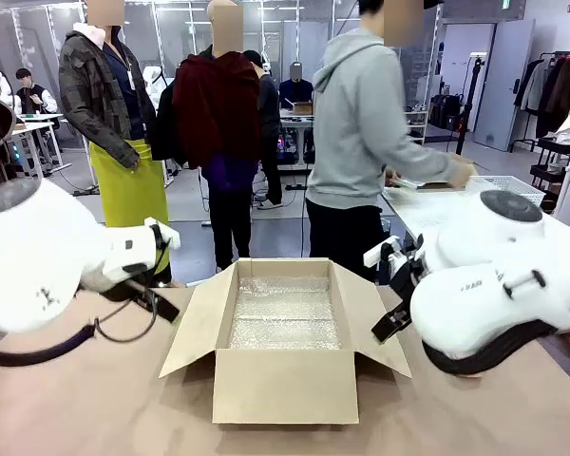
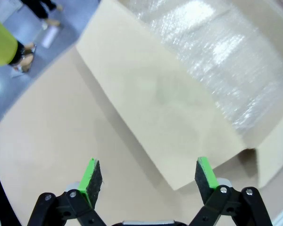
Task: Pack the glasses set securely to prepare it for shipping.
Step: Place the Glasses case inside the Package Box.
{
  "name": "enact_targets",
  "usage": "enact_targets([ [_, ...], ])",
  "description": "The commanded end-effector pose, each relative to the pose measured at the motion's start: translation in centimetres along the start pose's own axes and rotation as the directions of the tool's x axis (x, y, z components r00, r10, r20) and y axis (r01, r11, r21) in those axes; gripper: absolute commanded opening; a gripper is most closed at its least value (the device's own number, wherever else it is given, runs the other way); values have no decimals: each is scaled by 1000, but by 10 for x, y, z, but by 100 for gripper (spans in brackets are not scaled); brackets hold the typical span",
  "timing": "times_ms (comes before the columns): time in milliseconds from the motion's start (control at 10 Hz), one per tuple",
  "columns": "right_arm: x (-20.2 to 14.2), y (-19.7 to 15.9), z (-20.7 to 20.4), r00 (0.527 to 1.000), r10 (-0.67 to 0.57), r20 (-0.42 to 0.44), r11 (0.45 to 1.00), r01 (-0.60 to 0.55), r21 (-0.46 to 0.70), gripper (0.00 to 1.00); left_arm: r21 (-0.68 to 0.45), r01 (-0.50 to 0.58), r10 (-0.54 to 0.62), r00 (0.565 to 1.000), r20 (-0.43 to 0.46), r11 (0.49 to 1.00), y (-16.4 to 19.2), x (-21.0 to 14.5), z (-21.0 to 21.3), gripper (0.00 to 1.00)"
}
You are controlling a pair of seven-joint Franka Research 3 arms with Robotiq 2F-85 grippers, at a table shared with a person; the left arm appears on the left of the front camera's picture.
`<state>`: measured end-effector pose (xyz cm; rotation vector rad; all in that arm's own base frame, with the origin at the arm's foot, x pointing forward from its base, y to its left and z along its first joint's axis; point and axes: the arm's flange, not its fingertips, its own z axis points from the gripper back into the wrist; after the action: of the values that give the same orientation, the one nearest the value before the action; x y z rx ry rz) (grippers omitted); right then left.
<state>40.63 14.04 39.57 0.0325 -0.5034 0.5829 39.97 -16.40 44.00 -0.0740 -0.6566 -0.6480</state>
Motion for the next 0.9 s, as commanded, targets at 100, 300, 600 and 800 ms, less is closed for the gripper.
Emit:
enact_targets([
  [100, 10, -38, 40, 985, -149, -91, 989, 147, -34, 100, -166, 96, -83, 993, 82, 981, 19, 17, 81, 100],
  [300, 8, -66, 53, 958, -256, -127, 965, 247, -83, 100, -226, 128, -99, 986, 134, 966, 24, 12, 106, 100],
  [600, 11, -103, 38, 882, -418, -219, 909, 404, -108, 100, -316, 122, -66, 981, 183, 941, 35, 1, 135, 100],
  [800, 12, -124, 21, 840, -479, -253, 877, 467, -111, 100, -284, 111, -63, 983, 174, 952, 30, 9, 132, 100],
])
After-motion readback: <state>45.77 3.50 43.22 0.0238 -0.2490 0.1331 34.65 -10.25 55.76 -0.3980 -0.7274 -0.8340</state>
